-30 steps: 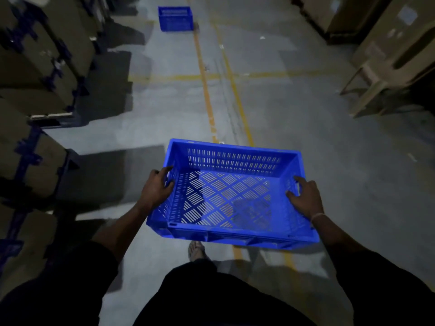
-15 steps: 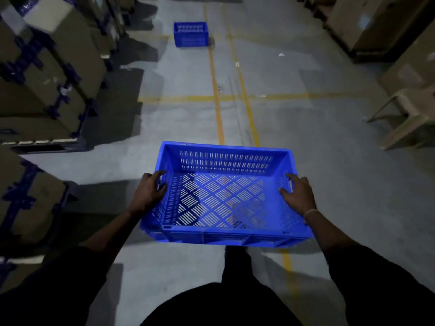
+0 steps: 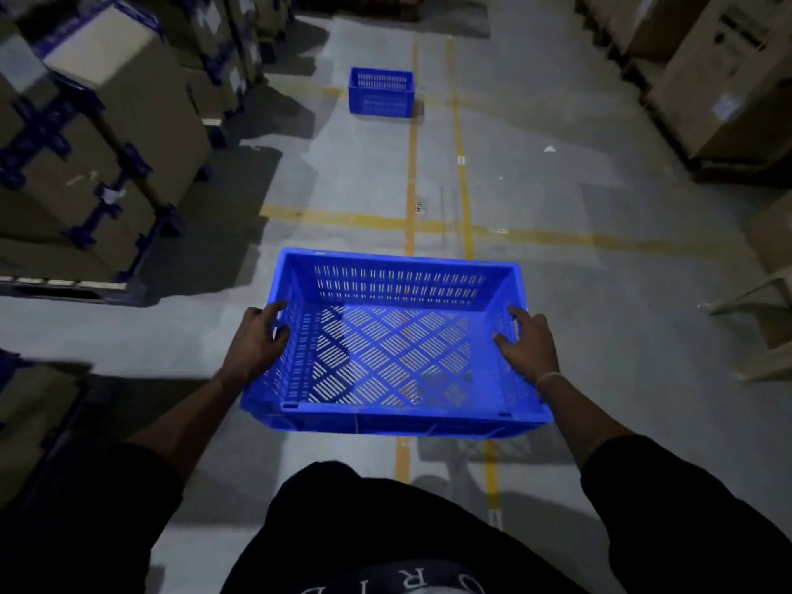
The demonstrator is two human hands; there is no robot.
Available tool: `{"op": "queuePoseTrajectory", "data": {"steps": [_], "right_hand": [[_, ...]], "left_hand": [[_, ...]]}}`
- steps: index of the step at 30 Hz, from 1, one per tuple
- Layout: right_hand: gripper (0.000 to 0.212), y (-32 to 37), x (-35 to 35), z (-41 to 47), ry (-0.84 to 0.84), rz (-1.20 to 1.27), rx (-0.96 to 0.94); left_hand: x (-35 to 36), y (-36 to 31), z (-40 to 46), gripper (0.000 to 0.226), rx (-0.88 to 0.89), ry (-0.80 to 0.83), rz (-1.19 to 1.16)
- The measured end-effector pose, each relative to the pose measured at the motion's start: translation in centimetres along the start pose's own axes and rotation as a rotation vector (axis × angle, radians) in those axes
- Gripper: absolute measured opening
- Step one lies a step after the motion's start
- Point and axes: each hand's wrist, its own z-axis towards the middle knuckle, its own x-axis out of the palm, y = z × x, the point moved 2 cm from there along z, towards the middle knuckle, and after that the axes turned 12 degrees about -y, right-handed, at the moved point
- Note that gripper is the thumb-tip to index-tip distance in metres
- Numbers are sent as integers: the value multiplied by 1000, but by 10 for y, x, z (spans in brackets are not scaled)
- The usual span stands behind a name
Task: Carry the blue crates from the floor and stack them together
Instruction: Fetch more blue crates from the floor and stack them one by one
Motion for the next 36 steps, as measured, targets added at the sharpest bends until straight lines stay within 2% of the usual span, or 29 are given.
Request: {"op": "queuePoseTrajectory", "data": {"steps": [12,23,36], "right_hand": [[64,91,103,264,37,-1,-33],[62,184,179,476,-14,20,30],[62,254,277,810,-5,56,16]], "left_hand": [[71,33,275,49,-48,30,-39],[82,26,539,49,-57,90,-57],[186,15,860,52,-71,50,12]]}}
